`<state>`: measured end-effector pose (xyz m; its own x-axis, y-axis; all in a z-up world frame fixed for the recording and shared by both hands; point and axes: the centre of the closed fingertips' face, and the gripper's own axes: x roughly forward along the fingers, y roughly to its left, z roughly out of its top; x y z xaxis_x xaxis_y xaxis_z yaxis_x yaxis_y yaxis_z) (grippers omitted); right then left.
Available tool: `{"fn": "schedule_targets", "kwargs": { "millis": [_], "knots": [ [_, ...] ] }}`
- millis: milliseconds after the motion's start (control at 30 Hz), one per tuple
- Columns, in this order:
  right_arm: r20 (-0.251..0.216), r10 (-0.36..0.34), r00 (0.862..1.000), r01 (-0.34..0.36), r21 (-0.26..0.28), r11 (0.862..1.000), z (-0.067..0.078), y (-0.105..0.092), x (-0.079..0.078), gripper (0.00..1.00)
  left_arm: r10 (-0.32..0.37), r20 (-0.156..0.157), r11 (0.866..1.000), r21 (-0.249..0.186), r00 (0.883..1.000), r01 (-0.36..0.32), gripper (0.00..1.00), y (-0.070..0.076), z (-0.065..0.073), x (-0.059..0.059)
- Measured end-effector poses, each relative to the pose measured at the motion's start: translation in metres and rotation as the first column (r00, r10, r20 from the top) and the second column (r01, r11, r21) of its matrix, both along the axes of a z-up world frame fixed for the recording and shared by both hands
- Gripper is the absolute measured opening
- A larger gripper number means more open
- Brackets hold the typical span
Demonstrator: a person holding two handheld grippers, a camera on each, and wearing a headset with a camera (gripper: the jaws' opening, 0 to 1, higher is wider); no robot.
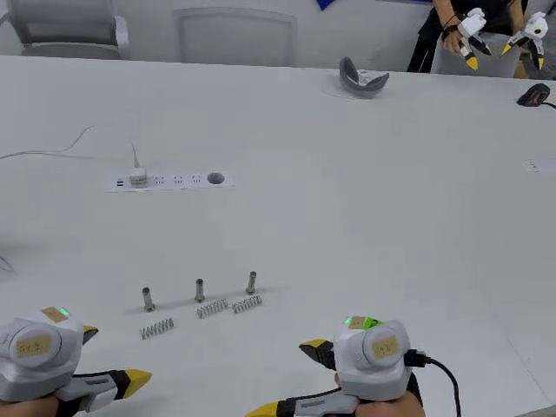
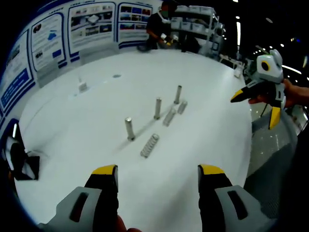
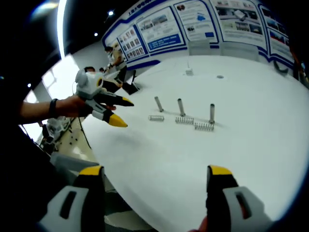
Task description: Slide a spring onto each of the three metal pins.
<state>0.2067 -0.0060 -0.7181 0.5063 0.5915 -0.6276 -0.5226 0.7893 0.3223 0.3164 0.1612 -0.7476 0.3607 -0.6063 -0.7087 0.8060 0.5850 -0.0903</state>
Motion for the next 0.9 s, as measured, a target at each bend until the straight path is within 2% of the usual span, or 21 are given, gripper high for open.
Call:
{"fn": "schedule_targets", "kwargs": {
  "millis": [233, 533, 667, 900],
  "knots": [
    [-0.004, -0.002, 1.000, 0.002, 0.003, 1.000, 0.000, 0.001, -0.003, 0.89, -0.008, -0.013, 1.000, -0.015, 1.000, 0.007, 0.63, -0.010, -0.006, 0.012],
    [-0.014, -0.001, 1.000, 0.001, -0.001, 1.000, -0.002, -0.002, -0.005, 0.88, -0.003, -0.017, 1.000, -0.025, 1.000, 0.002, 0.51, -0.019, -0.016, 0.031],
    [-0.014, -0.004, 1.000, 0.004, -0.002, 1.000, -0.002, -0.003, -0.005, 0.88, -0.007, -0.006, 0.999, -0.032, 1.000, 0.007, 0.44, -0.027, -0.016, 0.034],
    [-0.027, -0.005, 1.000, 0.005, -0.006, 1.000, -0.006, -0.006, -0.007, 0.88, -0.035, -0.022, 0.999, -0.006, 0.999, 0.035, 0.39, -0.036, -0.027, 0.031]
  ]
}}
